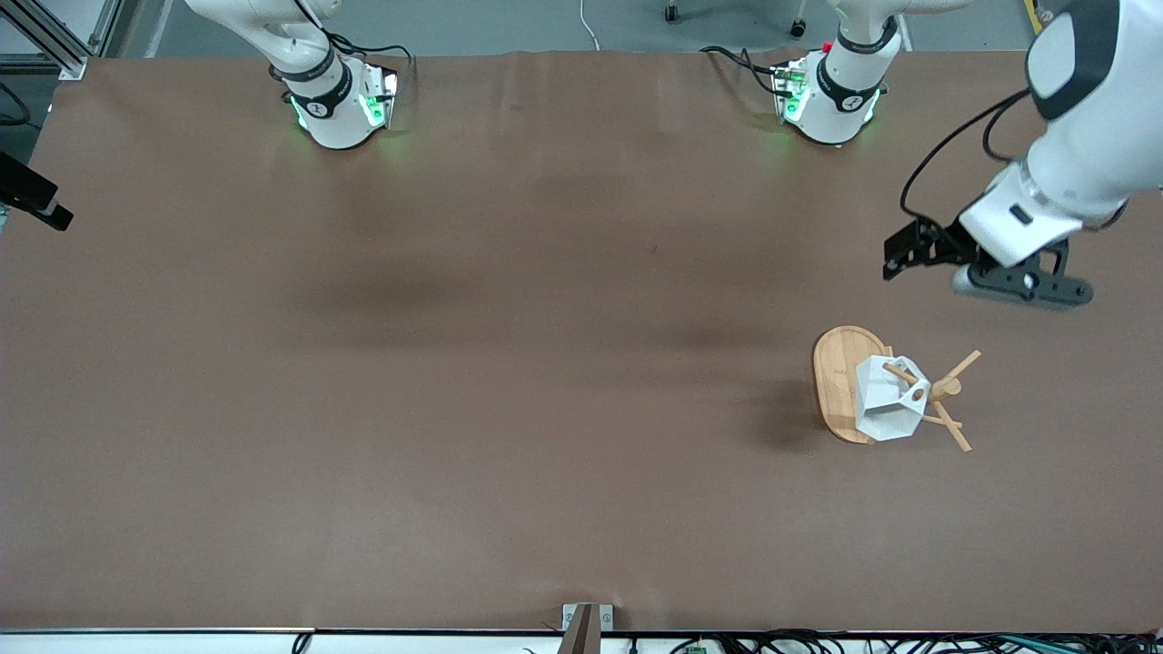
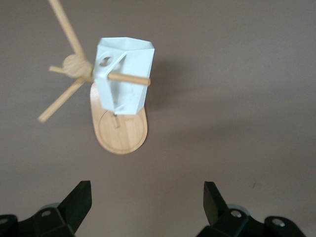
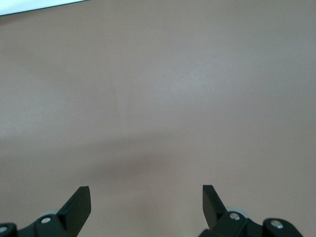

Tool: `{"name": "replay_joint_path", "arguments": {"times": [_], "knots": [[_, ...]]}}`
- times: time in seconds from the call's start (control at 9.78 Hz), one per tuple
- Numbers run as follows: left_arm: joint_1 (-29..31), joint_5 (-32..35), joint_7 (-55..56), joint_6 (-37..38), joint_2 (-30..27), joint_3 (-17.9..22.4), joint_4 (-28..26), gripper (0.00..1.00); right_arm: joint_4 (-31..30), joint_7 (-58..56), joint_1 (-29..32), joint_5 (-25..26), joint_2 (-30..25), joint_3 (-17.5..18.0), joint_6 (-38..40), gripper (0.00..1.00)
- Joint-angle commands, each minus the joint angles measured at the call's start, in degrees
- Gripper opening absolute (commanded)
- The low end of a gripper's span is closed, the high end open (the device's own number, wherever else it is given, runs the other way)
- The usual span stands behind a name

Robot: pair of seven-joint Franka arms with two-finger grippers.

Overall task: Hang cup on rack
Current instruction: 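Open the left gripper and lift it away from the cup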

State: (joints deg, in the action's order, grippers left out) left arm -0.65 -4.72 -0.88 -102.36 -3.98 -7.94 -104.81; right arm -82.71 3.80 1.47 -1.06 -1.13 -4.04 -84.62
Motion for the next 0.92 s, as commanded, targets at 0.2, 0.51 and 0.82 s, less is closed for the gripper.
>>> {"name": "replay_joint_path", "arguments": {"times": [0.2,0.51,0.82], "knots": [[-0.14,4.98,4.12,9.81,-2.08,-0.58,6.09,1.0,-0.08,2.34,0.29,0.89,-0.01,0.17,-0.81,1.0],[0.39,5.24,3.95,10.78,0.53,-0.5,9.96,1.0,0.44,2.44,0.55,1.15,0.16,0.17,0.23,1.0],[0.83,9.01,3.34,13.24,6.0,-0.49,16.75,1.0,1.85,1.3,0.73,2.2,0.08,0.0,1.93,1.0]]}}
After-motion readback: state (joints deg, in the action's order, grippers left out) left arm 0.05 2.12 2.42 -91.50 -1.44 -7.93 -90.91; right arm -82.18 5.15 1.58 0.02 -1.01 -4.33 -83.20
